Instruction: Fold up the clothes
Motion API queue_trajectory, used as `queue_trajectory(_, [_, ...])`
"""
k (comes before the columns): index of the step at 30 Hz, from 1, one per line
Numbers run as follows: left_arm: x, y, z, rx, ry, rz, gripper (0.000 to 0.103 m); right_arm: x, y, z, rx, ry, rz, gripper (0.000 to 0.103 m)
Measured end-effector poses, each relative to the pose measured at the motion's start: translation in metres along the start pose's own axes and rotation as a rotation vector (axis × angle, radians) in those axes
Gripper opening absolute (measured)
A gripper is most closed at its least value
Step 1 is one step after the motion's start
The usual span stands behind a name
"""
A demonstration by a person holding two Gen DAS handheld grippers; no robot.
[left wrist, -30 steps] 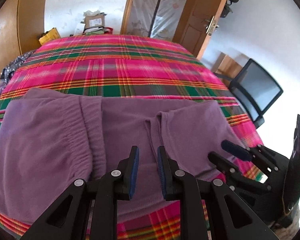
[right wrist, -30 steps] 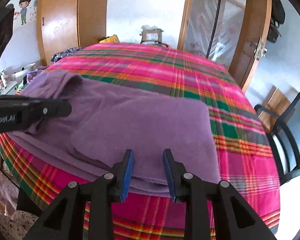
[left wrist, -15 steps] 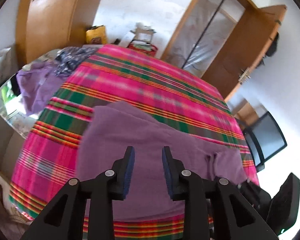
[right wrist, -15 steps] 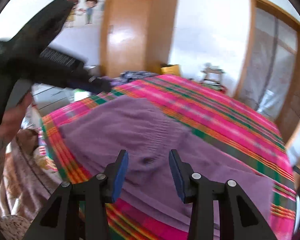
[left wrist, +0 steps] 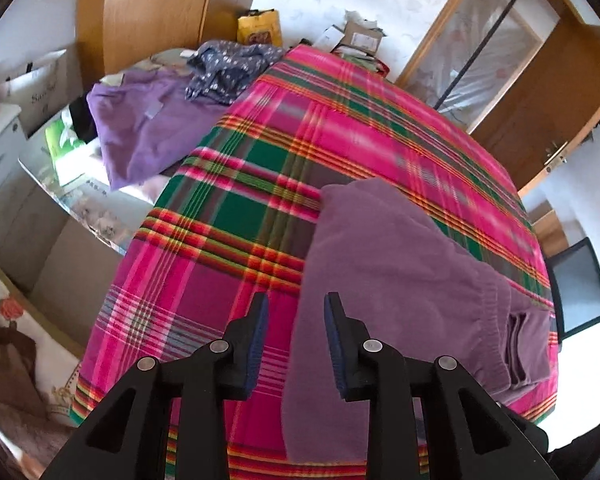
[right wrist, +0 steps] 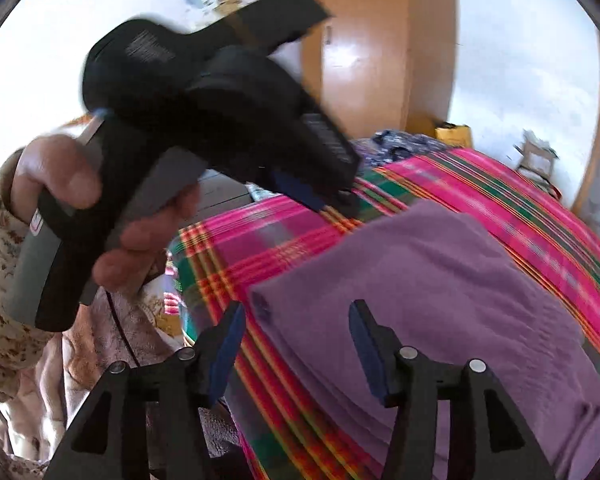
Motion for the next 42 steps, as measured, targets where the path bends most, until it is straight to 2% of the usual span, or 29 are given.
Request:
queue_trajectory(8, [-0.008, 0.021, 0.013, -0.034, -0.023, -0.043, 0.029, -0.011, 0.04, 0.006, -0.078, 0.004, -0.042, 0.057])
queue_trajectory(11, [-0.006, 0.029, 0.017, -0.047, -0.003, -0.048, 0.029, -0.01, 0.043, 0.004, -0.08, 0.02, -0.075, 0.057])
queue_trajectory(14, [-0.002, 0.037, 0.021, -0.074, 0.01, -0.087, 0.029, -0.013, 0.044, 0.002, -0.082, 0.015, -0.095, 0.057])
queue_trajectory(18, [0.0, 0.044, 0.023, -0.103, 0.012, -0.137, 0.029, -0.016, 0.045, -0.002, -0.083, 0.0, -0.154, 0.045])
queue_trajectory(22, [0.0, 0.049, 0.024, -0.14, -0.009, -0.226, 0.029, -0.012, 0.044, -0.004, -0.078, 0.016, -0.147, 0.04])
queue_trajectory(23, [0.001, 0.05, 0.025, -0.15, -0.007, -0.241, 0.033, -0.01, 0.043, -0.004, -0.075, 0.022, -0.143, 0.04])
queue_trajectory(25, [0.003, 0.053, 0.026, -0.153, -0.001, -0.232, 0.037, -0.009, 0.043, -0.006, -0.074, 0.024, -0.139, 0.039])
queue_trajectory(36, [0.007, 0.055, 0.025, -0.153, -0.033, -0.244, 0.038, -0.003, 0.037, -0.013, -0.065, 0.033, -0.106, 0.02])
queue_trajectory(42, [0.009, 0.054, 0.026, -0.166, -0.052, -0.246, 0.038, 0.003, 0.034, -0.018, -0.052, 0.044, -0.091, 0.015])
Point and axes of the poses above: each gripper's, at about its wrist camera, not at the fingertips, and y roughly the way its jaws point, x to its right, z to its top, the point moved 2 cm from there along y, roughly the way its jaws point, and after that the axes turned 4 degrees about z, right-handed, at the moved point
